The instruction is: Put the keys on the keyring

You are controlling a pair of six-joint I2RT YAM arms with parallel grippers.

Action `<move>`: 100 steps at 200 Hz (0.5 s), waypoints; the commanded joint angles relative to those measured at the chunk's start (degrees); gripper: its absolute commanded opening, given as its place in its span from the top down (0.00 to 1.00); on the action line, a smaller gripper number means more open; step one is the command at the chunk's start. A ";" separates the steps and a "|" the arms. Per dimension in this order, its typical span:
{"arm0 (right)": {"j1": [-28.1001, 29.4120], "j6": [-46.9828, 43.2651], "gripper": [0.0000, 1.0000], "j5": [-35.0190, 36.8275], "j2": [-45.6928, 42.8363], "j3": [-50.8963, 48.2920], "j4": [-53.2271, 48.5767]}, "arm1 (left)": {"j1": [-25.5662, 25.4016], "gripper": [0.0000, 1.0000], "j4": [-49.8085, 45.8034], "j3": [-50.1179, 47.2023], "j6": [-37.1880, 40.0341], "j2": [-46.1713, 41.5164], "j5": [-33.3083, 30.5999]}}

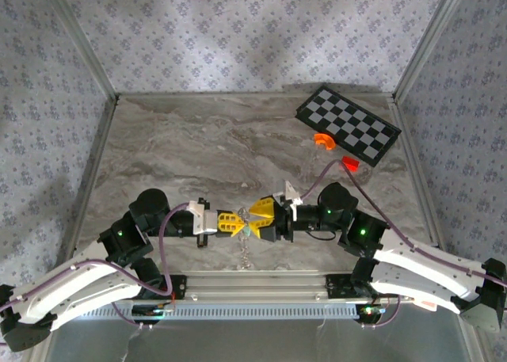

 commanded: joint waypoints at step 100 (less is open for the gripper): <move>-0.10 -1.06 0.30 2.04 -4.21 0.68 -1.93 | -0.25 1.00 13.29 -3.18 -4.44 -2.41 -4.48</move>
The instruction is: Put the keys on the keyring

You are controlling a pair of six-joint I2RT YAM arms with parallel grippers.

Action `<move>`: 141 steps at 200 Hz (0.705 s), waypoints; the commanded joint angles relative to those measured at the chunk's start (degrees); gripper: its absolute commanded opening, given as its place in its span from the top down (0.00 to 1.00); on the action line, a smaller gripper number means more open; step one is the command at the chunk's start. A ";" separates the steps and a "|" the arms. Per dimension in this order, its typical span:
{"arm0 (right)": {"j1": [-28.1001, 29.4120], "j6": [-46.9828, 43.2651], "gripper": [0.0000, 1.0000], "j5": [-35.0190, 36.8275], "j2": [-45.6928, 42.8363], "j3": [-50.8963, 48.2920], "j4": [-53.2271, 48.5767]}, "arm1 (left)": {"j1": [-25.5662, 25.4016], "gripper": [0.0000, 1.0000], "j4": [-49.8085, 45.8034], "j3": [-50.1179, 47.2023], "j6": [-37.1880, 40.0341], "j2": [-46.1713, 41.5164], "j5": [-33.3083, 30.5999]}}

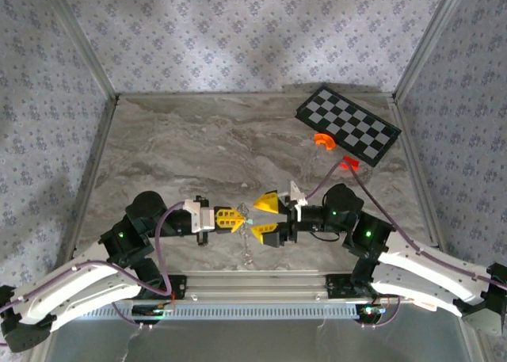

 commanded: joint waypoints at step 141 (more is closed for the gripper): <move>-0.08 -13.34 0.52 0.05 -0.01 6.57 -4.48 | -1.21 1.00 27.05 -8.83 -14.20 -2.64 -6.32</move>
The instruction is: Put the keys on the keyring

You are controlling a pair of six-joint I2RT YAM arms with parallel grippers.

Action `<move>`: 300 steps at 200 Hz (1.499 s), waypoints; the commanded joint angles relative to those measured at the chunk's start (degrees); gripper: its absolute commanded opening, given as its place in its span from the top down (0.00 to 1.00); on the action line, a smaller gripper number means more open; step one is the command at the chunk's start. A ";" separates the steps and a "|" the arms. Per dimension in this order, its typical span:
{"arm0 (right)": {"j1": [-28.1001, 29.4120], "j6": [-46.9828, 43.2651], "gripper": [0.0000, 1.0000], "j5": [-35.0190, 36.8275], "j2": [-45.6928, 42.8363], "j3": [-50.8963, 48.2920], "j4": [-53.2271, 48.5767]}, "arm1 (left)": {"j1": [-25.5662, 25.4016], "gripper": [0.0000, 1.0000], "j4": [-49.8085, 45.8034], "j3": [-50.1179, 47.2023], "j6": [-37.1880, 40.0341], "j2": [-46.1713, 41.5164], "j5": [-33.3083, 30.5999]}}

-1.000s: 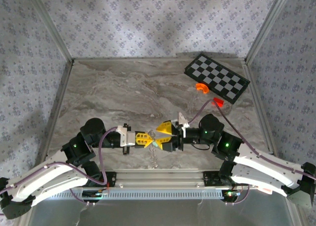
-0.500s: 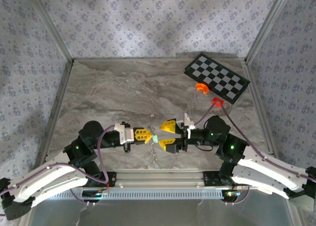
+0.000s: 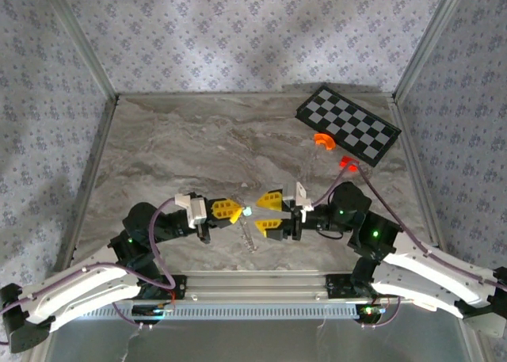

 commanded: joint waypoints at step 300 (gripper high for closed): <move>0.26 -1.31 0.87 -3.42 5.18 3.42 4.23 | -1.11 1.00 8.33 -0.02 -1.52 1.82 3.81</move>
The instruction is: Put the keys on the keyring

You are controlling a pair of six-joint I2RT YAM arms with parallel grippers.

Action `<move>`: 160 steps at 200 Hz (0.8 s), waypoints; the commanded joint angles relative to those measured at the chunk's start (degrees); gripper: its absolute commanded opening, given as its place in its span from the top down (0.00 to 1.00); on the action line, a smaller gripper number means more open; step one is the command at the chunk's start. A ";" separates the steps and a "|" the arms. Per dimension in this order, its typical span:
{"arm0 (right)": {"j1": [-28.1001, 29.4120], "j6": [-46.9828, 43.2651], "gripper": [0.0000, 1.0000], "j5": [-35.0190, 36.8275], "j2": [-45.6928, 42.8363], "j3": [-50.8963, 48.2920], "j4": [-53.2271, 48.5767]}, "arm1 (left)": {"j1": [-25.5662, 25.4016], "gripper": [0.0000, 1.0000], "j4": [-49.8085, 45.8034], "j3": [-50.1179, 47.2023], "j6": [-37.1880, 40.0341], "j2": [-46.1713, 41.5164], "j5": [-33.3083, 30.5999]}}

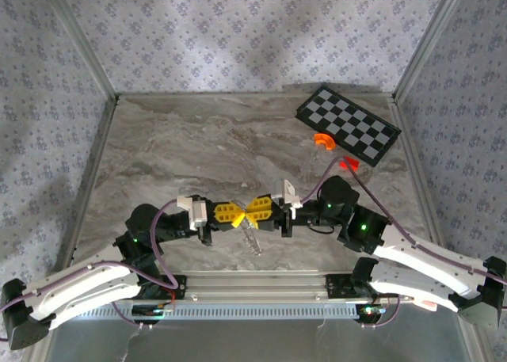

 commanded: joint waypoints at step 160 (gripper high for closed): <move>1.43 -19.06 1.00 13.34 -1.18 13.34 -29.06 | -0.36 0.64 -58.14 26.64 14.25 6.41 -8.11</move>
